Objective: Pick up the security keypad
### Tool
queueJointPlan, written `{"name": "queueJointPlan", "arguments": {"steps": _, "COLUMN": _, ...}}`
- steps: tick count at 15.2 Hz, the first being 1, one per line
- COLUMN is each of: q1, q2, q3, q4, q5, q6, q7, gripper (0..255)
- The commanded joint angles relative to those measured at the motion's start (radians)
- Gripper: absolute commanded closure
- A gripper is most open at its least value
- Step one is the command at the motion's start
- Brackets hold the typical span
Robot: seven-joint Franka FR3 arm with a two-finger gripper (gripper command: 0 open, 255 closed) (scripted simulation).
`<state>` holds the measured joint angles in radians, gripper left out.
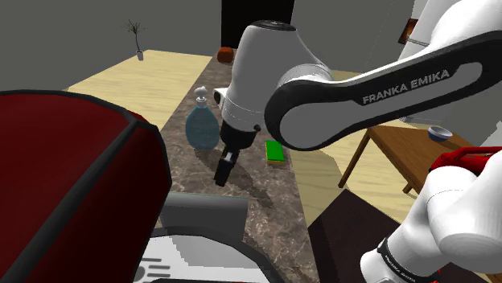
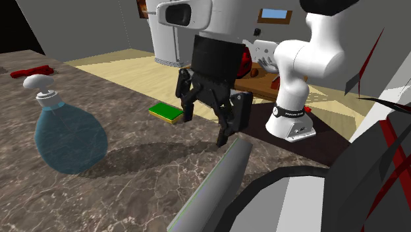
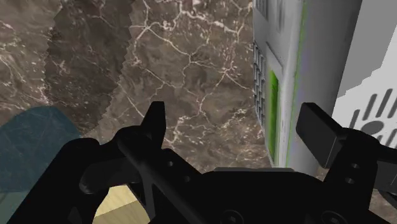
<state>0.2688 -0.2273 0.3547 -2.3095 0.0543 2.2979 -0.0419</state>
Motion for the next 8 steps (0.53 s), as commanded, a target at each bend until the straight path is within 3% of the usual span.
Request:
{"name": "queueJointPlan", "arguments": {"steps": 1, "q1": 0.014, "q2": 0.055, "q3": 0.031, "q4": 0.021, "q5": -0.026, "q6": 0.05, "q7": 0.009, "gripper": 0}}
{"name": "queueJointPlan", "arguments": {"steps": 8, "q1": 0.047, "q2": 0.198, "q3": 0.093, "q4": 0.063, "q5": -0.133, "q6": 0.177, "q7": 0.05, "gripper": 0}}
